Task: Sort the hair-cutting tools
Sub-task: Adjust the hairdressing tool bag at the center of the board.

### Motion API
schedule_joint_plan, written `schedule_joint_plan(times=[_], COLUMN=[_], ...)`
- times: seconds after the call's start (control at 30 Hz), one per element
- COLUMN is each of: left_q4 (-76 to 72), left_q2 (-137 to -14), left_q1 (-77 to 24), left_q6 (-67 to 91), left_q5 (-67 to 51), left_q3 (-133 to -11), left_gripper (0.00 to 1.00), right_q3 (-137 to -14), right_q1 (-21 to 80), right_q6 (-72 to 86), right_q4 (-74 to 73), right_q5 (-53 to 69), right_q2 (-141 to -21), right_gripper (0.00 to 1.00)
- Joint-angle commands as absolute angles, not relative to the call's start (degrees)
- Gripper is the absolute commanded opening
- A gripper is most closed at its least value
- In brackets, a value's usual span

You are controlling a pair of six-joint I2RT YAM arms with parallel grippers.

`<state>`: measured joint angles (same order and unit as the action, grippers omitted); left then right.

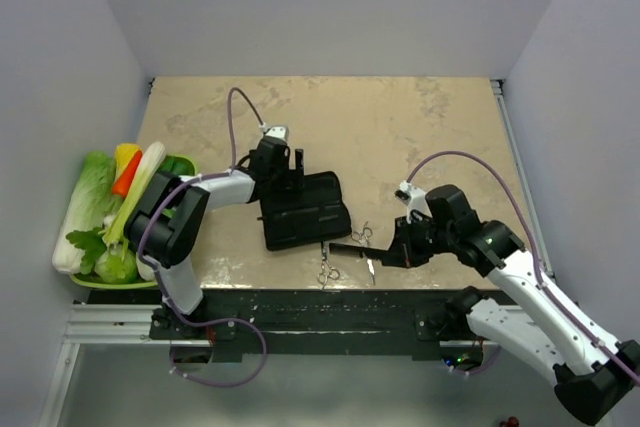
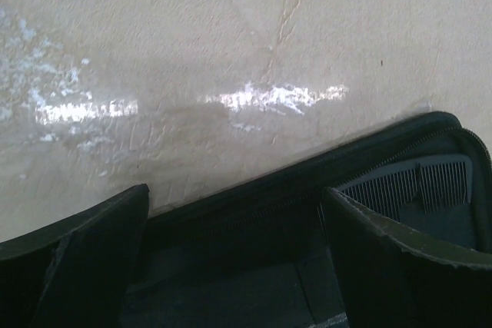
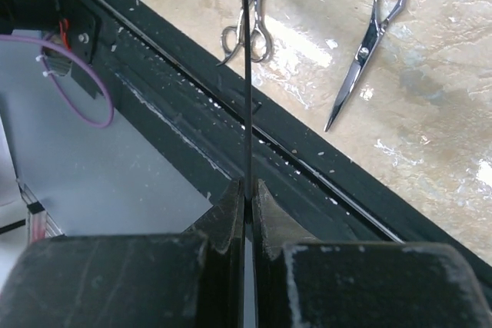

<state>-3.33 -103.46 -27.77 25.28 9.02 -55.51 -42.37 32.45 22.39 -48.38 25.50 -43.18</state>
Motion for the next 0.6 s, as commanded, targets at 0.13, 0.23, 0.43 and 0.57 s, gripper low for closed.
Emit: schedule_joint_plan(times=[0.13,0.23,0.43,0.57], left_q4=[-2.4,-3.2,-4.8,-5.3], left_q2=[-98.6,-96.1,-89.5,-84.6], left_q1=[-27.8,-27.8,-27.8,-27.8], left_q6=[31.3,32.4,33.8,34.6], left_q5=[9.1,8.5,8.0,8.4], left_q3=[-44.7,-41.5,-36.0,-33.0], left_gripper=[0.99,0.99,0.99,0.99], right_q3=[-44.6,-45.5,-47.7,-51.6], right_q1=[34.1,34.1,34.2,34.1], right_q6=[25.4,26.0,29.2,31.0], right_q4=[-45.0,-44.3,-38.2,-32.7], right_q5=[17.9,14.2,7.3,4.8], right_q2=[-47.7,-50.1,-56.5,-62.3], right_gripper=[0.00,0.00,0.00,0.00])
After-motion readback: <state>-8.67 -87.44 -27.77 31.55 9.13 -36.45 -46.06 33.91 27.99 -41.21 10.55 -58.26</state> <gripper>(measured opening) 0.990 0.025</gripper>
